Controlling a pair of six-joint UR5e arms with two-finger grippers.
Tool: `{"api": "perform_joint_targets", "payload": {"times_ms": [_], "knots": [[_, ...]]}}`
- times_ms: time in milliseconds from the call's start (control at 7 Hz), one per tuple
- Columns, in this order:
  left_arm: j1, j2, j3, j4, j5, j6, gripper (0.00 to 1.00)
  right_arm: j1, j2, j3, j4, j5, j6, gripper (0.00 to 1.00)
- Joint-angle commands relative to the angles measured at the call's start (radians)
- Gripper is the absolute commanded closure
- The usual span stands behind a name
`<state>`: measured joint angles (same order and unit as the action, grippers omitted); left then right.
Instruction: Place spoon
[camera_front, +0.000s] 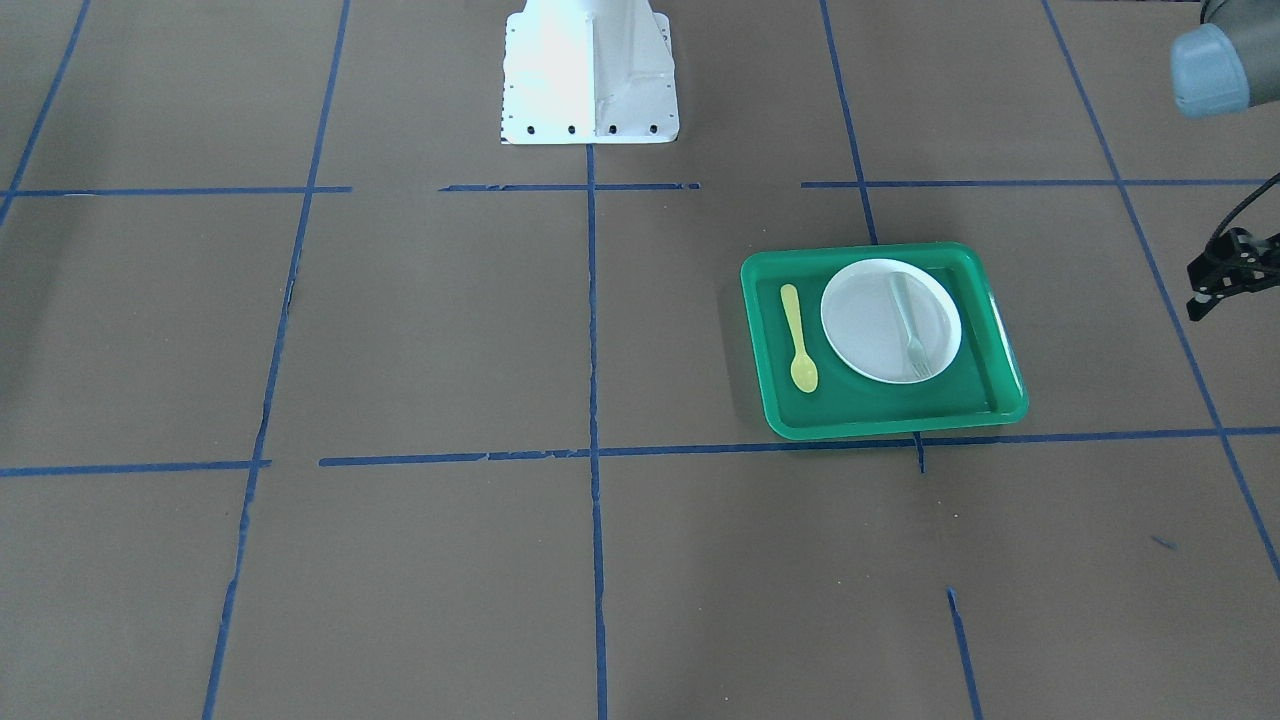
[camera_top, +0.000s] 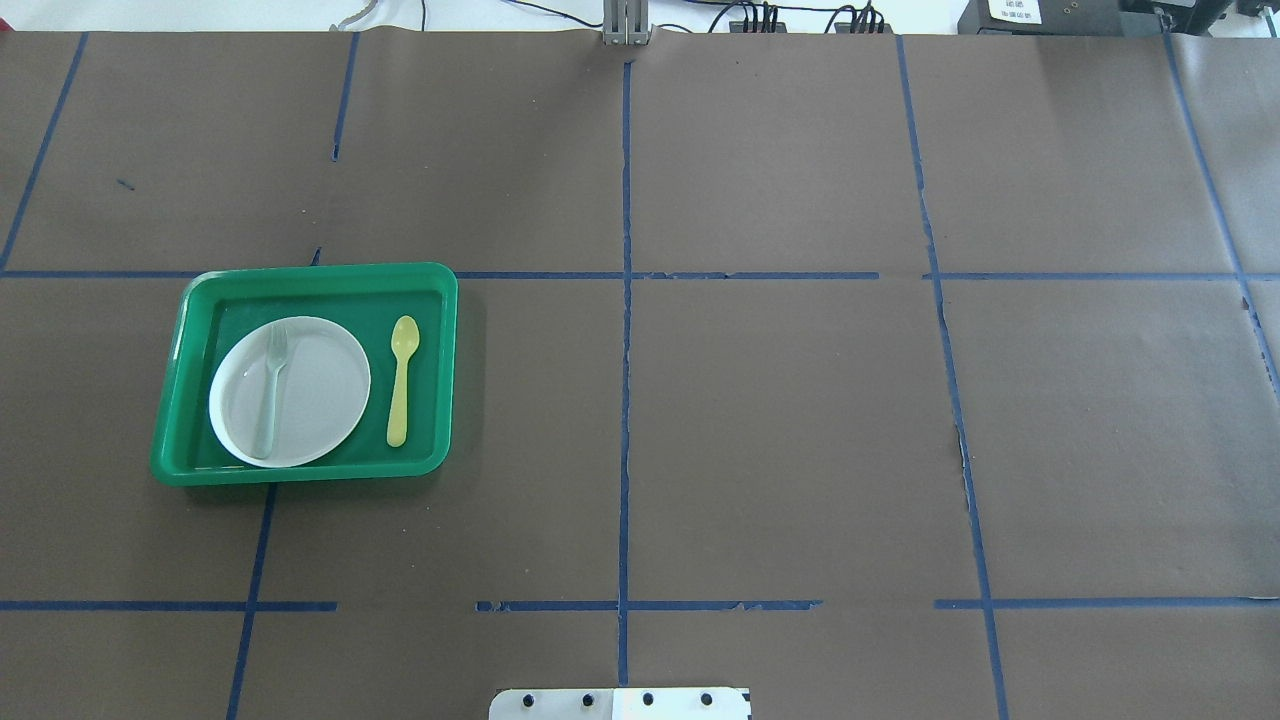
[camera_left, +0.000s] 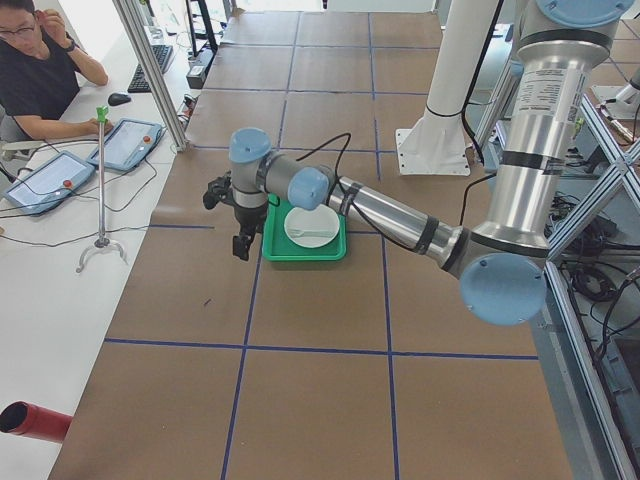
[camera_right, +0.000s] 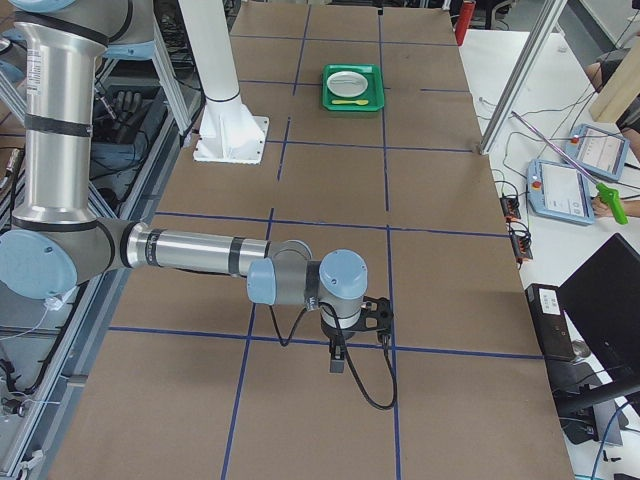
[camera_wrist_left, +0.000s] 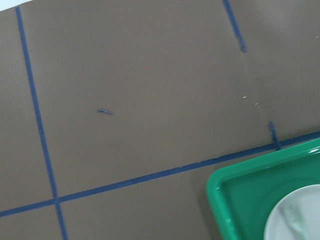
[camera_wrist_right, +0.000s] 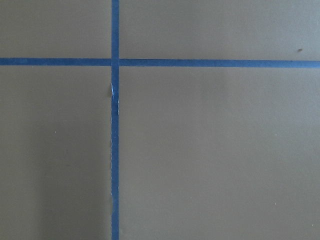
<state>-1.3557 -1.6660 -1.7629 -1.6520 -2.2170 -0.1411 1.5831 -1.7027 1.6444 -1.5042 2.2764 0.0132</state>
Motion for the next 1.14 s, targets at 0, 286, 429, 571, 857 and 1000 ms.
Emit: {"api": "perform_joint_targets", "payload": {"times_ms": [0,286,429,571,857,1000], "knots": [[-0.147,0.095,0.142,-0.118,-0.013,0.148,0.00,0.000,0.000,0.000,-0.001,0.000,-0.001,0.00],[-0.180,0.098,0.225,-0.097,-0.052,0.163,0.00,0.000,0.000,0.000,-0.001,0.000,0.001,0.00],[-0.186,0.097,0.239,-0.071,-0.055,0.163,0.00,0.000,0.000,0.000,-0.001,0.000,0.001,0.00],[-0.187,0.097,0.240,-0.024,-0.106,0.161,0.00,0.000,0.000,0.000,-0.001,0.000,0.001,0.00],[-0.198,0.103,0.220,-0.002,-0.156,0.087,0.00,0.000,0.000,0.000,-0.001,0.000,0.001,0.00],[-0.197,0.103,0.206,-0.003,-0.152,0.040,0.00,0.000,0.000,0.000,0.001,0.000,-0.001,0.00]]}}
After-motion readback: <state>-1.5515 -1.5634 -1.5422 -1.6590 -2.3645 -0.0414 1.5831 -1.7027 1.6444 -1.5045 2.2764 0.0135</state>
